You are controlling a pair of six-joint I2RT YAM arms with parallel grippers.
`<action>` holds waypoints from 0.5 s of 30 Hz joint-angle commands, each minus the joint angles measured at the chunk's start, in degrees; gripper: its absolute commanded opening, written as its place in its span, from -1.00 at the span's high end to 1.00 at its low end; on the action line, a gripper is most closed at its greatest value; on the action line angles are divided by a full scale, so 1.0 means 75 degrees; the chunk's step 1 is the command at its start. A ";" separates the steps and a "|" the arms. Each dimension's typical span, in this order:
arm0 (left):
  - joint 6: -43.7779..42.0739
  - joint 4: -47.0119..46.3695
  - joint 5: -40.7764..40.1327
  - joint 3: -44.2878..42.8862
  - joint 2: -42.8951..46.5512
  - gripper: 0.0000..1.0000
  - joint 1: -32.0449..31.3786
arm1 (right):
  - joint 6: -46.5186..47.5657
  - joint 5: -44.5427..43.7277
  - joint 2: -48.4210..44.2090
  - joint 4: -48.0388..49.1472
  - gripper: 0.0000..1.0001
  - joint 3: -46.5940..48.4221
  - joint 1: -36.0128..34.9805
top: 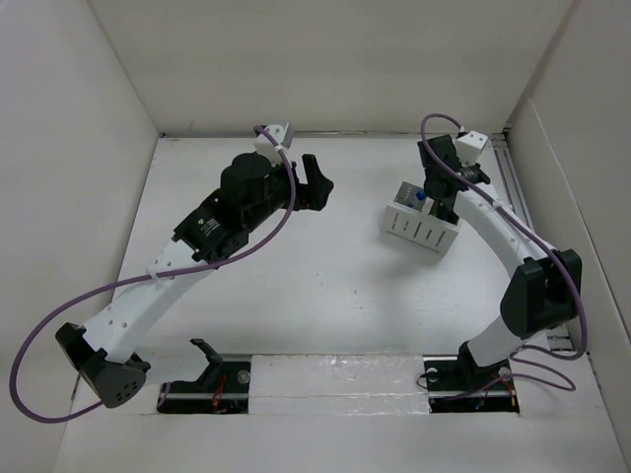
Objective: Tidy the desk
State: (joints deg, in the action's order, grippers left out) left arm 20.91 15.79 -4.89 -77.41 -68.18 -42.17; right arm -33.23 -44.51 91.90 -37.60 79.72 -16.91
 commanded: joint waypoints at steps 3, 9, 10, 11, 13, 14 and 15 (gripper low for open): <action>0.0224 0.0004 -0.0063 -0.0343 0.0162 -0.55 -0.0014 | 0.0177 0.0859 -0.1189 0.0045 -0.17 0.0058 -0.0451; 0.0447 -0.0031 -0.0005 -0.0472 -0.0131 -0.56 -0.0014 | 0.0271 0.2665 -0.2163 0.0022 -0.33 -0.0259 -0.1273; 0.0470 0.0050 -0.0028 -0.0588 -0.0178 -0.56 -0.0014 | 0.0364 0.2979 -0.2302 0.0126 -0.32 -0.0467 -0.1494; 0.0494 0.0085 -0.0063 -0.0659 -0.0225 -0.57 -0.0014 | 0.0458 0.3747 -0.2536 0.0139 -0.28 -0.0551 -0.1577; 0.0541 0.0098 -0.0099 -0.0811 -0.0296 -0.57 -0.0014 | 0.0529 0.4303 -0.2818 0.0092 0.20 -0.0680 -0.1741; 0.0564 0.0086 -0.0133 -0.0858 -0.0307 -0.57 -0.0014 | 0.0540 0.4840 -0.2970 0.0104 0.38 -0.0785 -0.1928; 0.0599 0.0109 -0.0215 -0.0905 -0.0307 -0.57 -0.0014 | 0.0541 0.5100 -0.3355 0.0139 0.59 -0.0832 -0.2022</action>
State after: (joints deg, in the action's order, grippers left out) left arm 24.05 17.58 -5.21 -80.79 -70.83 -42.17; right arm -30.33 -17.76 71.11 -37.54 74.54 -30.28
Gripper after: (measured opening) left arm 0.783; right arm 0.246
